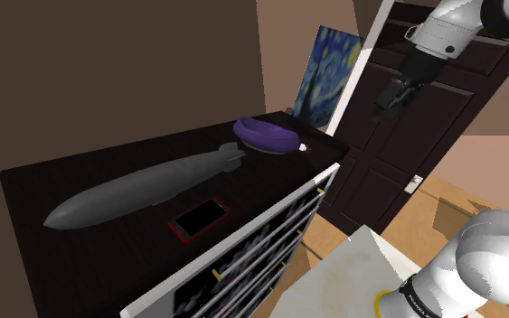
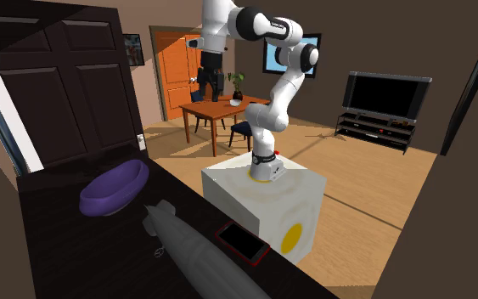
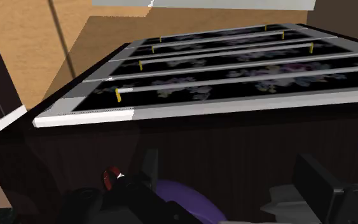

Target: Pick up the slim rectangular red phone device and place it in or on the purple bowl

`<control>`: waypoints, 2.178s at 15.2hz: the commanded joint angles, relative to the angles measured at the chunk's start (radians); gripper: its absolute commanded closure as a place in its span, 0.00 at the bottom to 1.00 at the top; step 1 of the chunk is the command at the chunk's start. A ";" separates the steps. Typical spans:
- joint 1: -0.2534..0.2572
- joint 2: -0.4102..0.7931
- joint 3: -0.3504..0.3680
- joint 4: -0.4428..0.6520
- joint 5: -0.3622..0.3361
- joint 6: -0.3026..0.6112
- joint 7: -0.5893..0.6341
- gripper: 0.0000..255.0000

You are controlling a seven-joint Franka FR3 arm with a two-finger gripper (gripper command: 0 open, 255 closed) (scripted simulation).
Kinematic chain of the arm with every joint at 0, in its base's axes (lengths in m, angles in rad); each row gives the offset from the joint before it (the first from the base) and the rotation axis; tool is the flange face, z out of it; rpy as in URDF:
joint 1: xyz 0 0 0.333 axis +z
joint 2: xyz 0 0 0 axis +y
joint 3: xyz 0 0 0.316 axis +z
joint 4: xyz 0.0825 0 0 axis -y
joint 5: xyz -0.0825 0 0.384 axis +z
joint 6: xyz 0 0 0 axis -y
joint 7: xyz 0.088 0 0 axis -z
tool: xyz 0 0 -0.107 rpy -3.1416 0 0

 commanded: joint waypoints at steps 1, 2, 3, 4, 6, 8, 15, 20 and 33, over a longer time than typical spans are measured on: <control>0.000 0.000 0.000 0.000 0.000 0.000 0.000 0.00; 0.011 -0.004 0.033 -0.014 -0.009 0.031 0.007 0.00; 0.022 -0.008 0.067 -0.027 -0.019 0.063 0.015 0.00; 0.032 -0.010 0.101 -0.041 -0.030 0.094 0.024 0.00; 0.051 -0.012 0.169 -0.067 -0.053 0.157 0.043 0.00; 0.067 -0.010 0.238 -0.093 -0.080 0.220 0.064 0.00; 0.087 0.028 0.499 -0.171 -0.208 0.436 0.170 0.00; 0.040 0.076 0.717 -0.210 -0.341 0.578 0.283 0.00; -0.420 0.003 1.481 -0.196 -0.757 0.870 0.673 0.00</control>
